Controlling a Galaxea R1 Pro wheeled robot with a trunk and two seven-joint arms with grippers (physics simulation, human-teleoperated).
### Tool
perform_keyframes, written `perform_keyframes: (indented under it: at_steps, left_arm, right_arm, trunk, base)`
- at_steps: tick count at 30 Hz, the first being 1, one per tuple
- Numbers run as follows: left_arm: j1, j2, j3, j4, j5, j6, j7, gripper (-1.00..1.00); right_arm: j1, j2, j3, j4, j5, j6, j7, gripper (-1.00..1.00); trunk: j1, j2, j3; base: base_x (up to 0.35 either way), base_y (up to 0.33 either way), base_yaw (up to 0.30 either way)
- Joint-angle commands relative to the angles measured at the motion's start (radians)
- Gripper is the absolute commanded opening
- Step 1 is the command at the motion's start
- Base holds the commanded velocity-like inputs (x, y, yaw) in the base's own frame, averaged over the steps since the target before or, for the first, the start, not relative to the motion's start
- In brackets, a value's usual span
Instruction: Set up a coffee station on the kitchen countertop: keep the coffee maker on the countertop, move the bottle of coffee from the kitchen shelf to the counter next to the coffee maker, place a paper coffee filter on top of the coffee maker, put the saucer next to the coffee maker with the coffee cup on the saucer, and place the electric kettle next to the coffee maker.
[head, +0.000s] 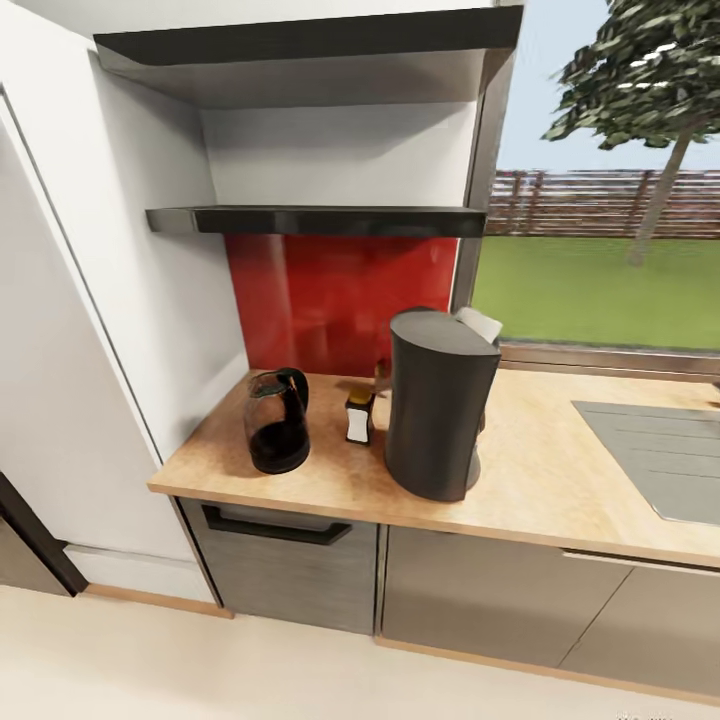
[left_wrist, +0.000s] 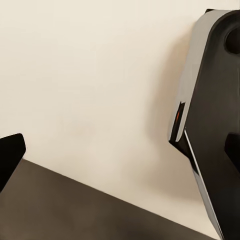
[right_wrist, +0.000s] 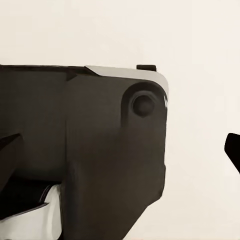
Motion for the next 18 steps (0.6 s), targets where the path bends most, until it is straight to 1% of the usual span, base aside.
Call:
perform_keyframes:
  at_steps: [1, 4, 12, 18]
  left_arm:
    - [0.000, -0.001, 0.003, -0.002, 0.003, -0.002, -0.001, 1.00]
    - [-0.001, 0.000, 0.002, -0.003, 0.002, -0.004, -0.001, 1.00]
    - [-0.001, 0.000, 0.001, -0.004, 0.001, -0.006, -0.001, 1.00]
    - [-0.001, 0.000, 0.001, -0.005, 0.000, -0.007, -0.001, 1.00]
  right_arm:
    - [-0.001, -0.001, -0.009, 0.000, 0.008, -0.003, 0.002, 1.00]
    - [-0.001, -0.001, -0.009, 0.000, 0.007, -0.003, 0.002, 1.00]
    - [-0.002, -0.003, -0.010, 0.000, 0.007, -0.003, 0.001, 1.00]
    - [-0.002, -0.004, -0.011, 0.000, 0.007, -0.003, 0.001, 1.00]
  trunk:
    - [0.001, -0.002, -0.002]
    - [0.001, -0.002, -0.002]
    - [0.001, -0.002, -0.002]
    - [0.001, -0.002, -0.002]
  base:
    - [0.000, 0.285, -0.108]
    - [0.000, 0.295, -0.192]
    - [0.001, 0.304, -0.261]
    - [0.046, 0.304, -0.266]
